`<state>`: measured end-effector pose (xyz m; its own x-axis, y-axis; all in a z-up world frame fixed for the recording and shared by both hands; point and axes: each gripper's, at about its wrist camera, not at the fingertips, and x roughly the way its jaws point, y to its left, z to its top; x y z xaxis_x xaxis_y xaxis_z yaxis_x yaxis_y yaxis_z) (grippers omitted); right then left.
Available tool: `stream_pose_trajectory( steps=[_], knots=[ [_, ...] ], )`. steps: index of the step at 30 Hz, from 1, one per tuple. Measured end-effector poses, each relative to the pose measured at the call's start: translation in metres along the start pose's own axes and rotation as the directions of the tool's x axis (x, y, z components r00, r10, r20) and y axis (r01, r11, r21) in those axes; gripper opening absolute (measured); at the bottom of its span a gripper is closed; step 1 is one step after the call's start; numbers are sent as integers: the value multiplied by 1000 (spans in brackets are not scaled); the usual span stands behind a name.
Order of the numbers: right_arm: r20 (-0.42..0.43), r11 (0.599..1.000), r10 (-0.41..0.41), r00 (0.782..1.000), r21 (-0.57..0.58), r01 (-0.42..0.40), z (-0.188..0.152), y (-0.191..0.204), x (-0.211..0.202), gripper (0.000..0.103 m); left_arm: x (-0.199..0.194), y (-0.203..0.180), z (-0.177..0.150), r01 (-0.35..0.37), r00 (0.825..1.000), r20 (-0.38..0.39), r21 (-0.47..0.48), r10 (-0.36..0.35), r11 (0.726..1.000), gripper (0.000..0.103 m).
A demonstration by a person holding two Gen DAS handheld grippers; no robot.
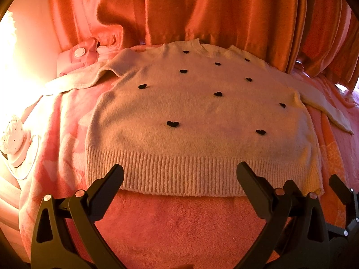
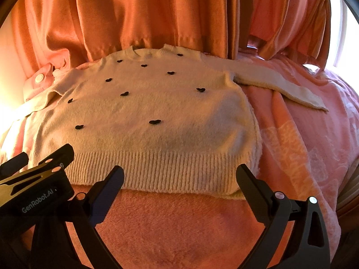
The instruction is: Fold small clothes
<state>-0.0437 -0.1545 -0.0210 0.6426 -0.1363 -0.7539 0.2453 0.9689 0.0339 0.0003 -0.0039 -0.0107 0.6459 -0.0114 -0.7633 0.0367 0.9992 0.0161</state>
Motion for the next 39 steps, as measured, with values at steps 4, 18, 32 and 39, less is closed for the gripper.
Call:
stream_pose_trajectory(
  steps=[4, 18, 32, 39],
  knots=[
    [-5, 1000, -1, 1000, 0, 1, 1, -1, 1, 98, 1, 0, 0, 2, 1000, -4, 0, -2, 1000, 98],
    [-20, 1000, 1, 1000, 0, -1, 2, -1, 2, 98, 6, 2, 0, 4, 1000, -18, 0, -4, 1000, 98],
    [-28, 1000, 4, 1000, -3, -4, 3, 1, 4, 98, 9, 2, 1, 6, 1000, -24, -3, -6, 1000, 98],
    [-34, 1000, 4, 999, -1, -4, 4, 3, 4, 98, 9, 1, 1, 6, 1000, -26, -3, -6, 1000, 98]
  ],
)
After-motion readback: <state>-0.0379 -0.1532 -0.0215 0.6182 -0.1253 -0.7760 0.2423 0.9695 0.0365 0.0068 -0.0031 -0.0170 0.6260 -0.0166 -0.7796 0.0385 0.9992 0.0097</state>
